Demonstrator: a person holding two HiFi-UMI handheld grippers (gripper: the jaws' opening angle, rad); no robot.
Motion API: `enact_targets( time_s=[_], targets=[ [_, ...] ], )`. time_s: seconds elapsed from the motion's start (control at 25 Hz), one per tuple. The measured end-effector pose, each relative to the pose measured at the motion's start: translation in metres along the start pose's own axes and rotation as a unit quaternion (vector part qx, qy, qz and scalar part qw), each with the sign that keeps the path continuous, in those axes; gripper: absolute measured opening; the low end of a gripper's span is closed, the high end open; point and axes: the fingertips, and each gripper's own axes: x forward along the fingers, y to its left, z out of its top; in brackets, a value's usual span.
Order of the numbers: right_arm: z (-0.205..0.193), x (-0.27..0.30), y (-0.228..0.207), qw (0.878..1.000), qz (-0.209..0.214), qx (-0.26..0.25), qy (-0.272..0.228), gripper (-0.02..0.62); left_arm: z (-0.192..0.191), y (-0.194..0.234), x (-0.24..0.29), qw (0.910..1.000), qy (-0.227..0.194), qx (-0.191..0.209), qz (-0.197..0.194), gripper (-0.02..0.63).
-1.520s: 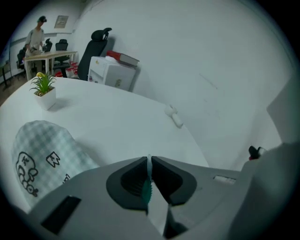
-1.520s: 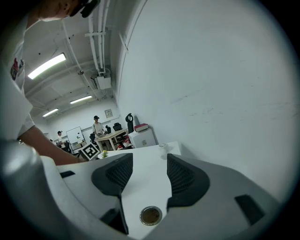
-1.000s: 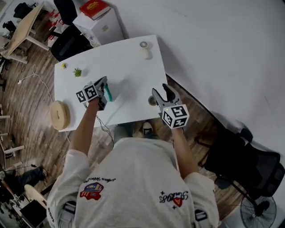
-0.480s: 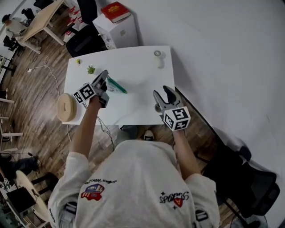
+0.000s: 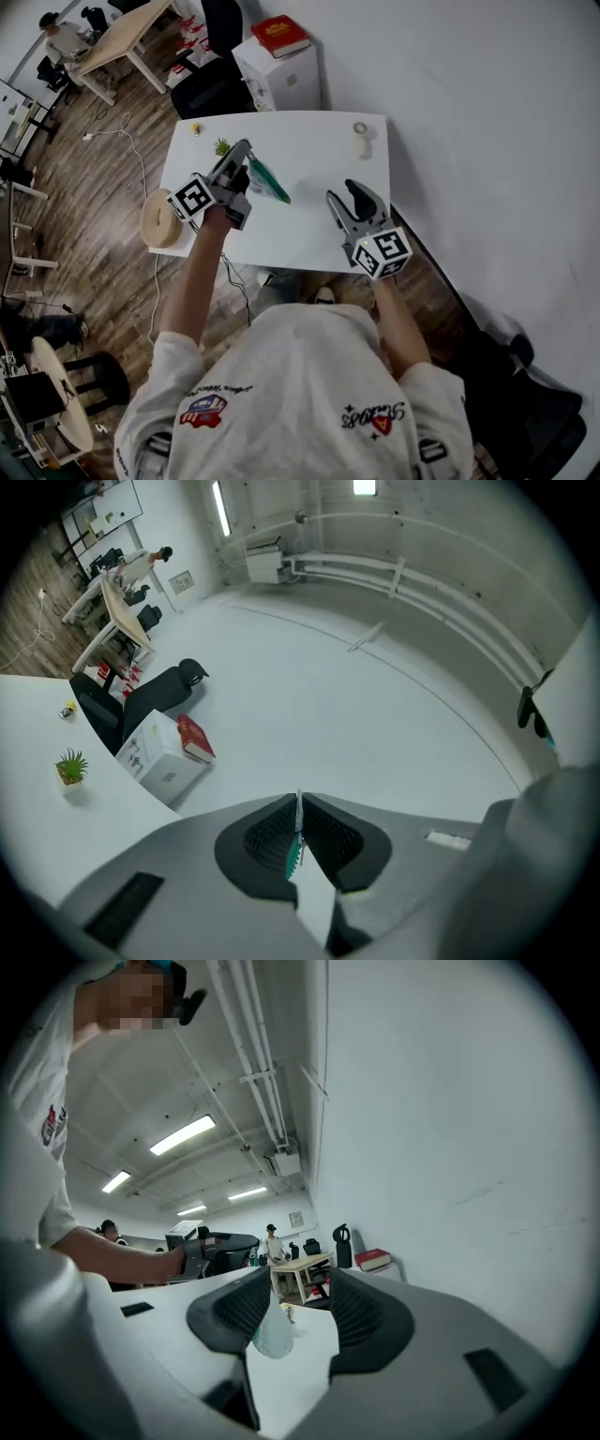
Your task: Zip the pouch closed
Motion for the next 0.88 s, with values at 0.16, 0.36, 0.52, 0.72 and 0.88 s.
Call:
enact_targets(
  time_s=[0.16,0.36,0.52,0.72,0.88],
  targets=[
    [0.008,0.011,0.017,1.0,0.015,-0.004,-0.025,0.179,0.013,-0.004,-0.015,0.9999,-0.013,0.005,-0.002,0.017],
    [0.007,0.016,0.03,0.999,0.022,-0.009,-0.03,0.181,0.017,-0.004,-0.034,0.9998,-0.016,0.007,0.005,0.017],
    [0.012,0.021,0.035,0.999,0.023,-0.019,-0.03,0.181,0.024,-0.008,-0.039,0.9998,-0.017,0.013,0.001,0.017],
    [0.021,0.022,0.044,0.998,0.039,-0.02,-0.041,0.187,0.023,-0.013,-0.043,0.9998,-0.017,0.01,-0.003,0.017],
    [0.029,0.027,0.051,0.997,0.047,-0.041,-0.048,0.151,0.023,-0.018,-0.044,0.9997,-0.017,0.013,-0.007,0.017]
  ],
)
